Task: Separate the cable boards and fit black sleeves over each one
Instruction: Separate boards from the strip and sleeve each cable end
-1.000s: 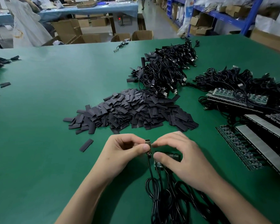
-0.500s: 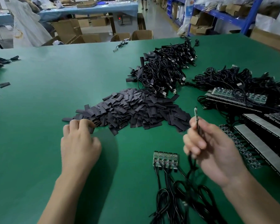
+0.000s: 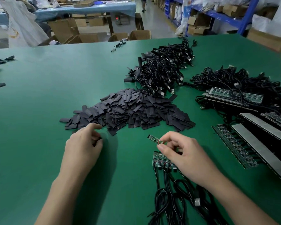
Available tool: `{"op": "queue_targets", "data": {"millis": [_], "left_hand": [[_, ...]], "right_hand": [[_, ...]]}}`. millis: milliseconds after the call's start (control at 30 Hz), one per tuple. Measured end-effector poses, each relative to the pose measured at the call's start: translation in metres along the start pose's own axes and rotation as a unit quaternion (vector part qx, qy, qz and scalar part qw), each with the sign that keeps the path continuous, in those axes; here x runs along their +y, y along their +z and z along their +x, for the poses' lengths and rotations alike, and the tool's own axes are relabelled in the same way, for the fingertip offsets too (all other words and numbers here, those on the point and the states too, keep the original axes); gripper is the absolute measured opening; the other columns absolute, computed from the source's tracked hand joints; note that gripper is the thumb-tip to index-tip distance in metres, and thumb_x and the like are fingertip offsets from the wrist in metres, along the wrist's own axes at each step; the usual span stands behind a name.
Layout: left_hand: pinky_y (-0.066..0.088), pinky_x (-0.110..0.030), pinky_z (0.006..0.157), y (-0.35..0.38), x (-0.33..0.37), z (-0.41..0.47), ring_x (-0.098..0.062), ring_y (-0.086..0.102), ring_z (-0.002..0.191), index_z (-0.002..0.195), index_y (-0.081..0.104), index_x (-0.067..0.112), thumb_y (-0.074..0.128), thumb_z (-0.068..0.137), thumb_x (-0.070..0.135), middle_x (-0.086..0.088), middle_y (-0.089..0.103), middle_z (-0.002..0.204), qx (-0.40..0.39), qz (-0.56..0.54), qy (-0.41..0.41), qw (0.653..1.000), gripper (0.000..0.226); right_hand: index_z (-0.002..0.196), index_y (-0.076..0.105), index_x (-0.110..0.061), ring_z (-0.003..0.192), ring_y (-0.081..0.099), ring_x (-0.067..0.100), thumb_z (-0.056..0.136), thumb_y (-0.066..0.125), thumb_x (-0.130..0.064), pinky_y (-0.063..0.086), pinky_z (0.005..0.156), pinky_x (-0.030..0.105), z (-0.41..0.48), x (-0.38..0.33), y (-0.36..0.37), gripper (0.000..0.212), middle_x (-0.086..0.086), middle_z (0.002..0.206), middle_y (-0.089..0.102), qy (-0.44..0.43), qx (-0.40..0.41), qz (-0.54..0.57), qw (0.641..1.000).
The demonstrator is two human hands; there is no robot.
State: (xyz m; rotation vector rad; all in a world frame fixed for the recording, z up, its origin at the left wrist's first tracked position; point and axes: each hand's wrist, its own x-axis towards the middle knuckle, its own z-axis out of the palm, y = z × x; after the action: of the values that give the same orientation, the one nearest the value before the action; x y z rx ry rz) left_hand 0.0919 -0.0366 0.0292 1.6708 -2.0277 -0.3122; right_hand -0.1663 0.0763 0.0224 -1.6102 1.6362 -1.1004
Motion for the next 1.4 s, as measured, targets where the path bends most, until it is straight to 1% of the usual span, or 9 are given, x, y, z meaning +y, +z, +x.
{"op": "queue_targets", "data": {"millis": [200,367,467,633,767,933,1067,1300,1400], "left_hand": [[0.056,-0.030,0.073,0.010,0.011,-0.004,-0.002,0.065,0.070,0.106,0.070,0.031,0.075,0.080,0.002,0.020,0.069,0.080,0.023,-0.061,0.072,0.995,0.039],[0.060,-0.031,0.083,0.020,0.037,-0.017,-0.014,0.074,0.085,0.108,0.070,0.032,0.073,0.090,-0.002,0.006,0.078,0.092,-0.114,-0.351,0.058,0.927,0.039],[0.058,-0.029,0.085,0.028,0.051,-0.026,-0.020,0.074,0.087,0.112,0.070,0.023,0.072,0.090,-0.003,-0.003,0.078,0.096,-0.156,-0.438,0.071,0.882,0.035],[0.056,-0.028,0.086,0.037,0.059,-0.035,-0.018,0.068,0.082,0.109,0.072,0.015,0.075,0.086,-0.003,-0.008,0.075,0.095,-0.180,-0.491,0.069,0.850,0.030],[0.056,-0.025,0.082,0.037,0.056,-0.031,-0.018,0.073,0.084,0.105,0.074,0.018,0.073,0.090,-0.001,-0.007,0.076,0.093,-0.157,-0.478,0.063,0.862,0.024],[0.052,-0.026,0.074,0.035,0.046,-0.026,-0.009,0.068,0.086,0.096,0.078,0.024,0.070,0.096,0.031,0.014,0.070,0.094,-0.002,-0.245,0.159,0.956,0.010],[0.054,-0.025,0.081,0.037,0.056,-0.035,-0.001,0.066,0.092,0.113,0.074,0.030,0.074,0.085,0.059,0.020,0.066,0.105,-0.034,-0.192,0.286,0.938,0.040],[0.059,-0.032,0.071,0.042,0.057,-0.032,-0.007,0.070,0.084,0.106,0.080,0.024,0.079,0.090,0.039,0.013,0.073,0.097,0.044,-0.152,0.337,0.928,0.023],[0.059,-0.030,0.080,0.040,0.054,-0.032,-0.001,0.069,0.092,0.106,0.080,0.026,0.077,0.089,0.038,0.020,0.072,0.101,0.028,-0.214,0.292,0.932,0.021]], "right_hand": [[0.092,0.062,-0.034,0.060,0.048,0.010,0.094,0.068,-0.040,0.047,0.064,0.029,0.001,0.005,0.002,0.009,-0.013,0.064,0.047,0.006,-0.001,-0.006,1.000],[0.091,0.074,-0.029,0.060,0.057,-0.002,0.093,0.074,-0.029,0.049,0.066,0.011,0.001,0.004,0.003,0.002,-0.013,0.063,0.060,0.030,-0.001,0.077,0.997],[0.091,0.073,-0.027,0.047,0.038,-0.001,0.092,0.074,-0.036,0.030,0.052,0.012,0.001,0.007,0.002,0.009,-0.019,0.051,0.041,0.029,-0.012,0.063,0.998],[0.090,0.073,-0.028,0.062,0.048,0.004,0.082,0.068,-0.057,0.042,0.065,0.027,0.003,0.012,0.003,0.031,-0.011,0.063,0.054,0.038,-0.025,0.068,0.997],[0.089,0.071,-0.024,0.065,0.046,0.017,0.081,0.065,-0.055,0.043,0.064,0.039,0.004,0.010,0.002,0.033,0.021,0.073,0.054,0.039,-0.019,0.068,0.997],[0.083,0.069,-0.023,0.059,0.043,0.011,0.092,0.071,-0.036,0.035,0.062,0.032,0.003,0.010,0.000,0.015,0.005,0.060,0.047,0.048,0.001,0.080,0.996],[0.083,0.069,-0.022,0.065,0.049,0.017,0.094,0.072,-0.031,0.039,0.068,0.037,0.004,0.009,0.001,0.015,0.018,0.069,0.061,0.054,0.009,0.094,0.994],[0.094,0.073,-0.022,0.082,0.066,0.041,0.084,0.063,-0.059,0.053,0.085,0.063,0.003,0.002,0.002,0.040,0.020,0.088,0.072,0.054,-0.009,0.113,0.992],[0.095,0.073,-0.028,0.060,0.046,0.029,0.091,0.050,-0.068,0.045,0.064,0.046,0.004,0.004,-0.003,0.047,0.001,0.060,0.051,0.052,-0.012,0.116,0.992]]}}
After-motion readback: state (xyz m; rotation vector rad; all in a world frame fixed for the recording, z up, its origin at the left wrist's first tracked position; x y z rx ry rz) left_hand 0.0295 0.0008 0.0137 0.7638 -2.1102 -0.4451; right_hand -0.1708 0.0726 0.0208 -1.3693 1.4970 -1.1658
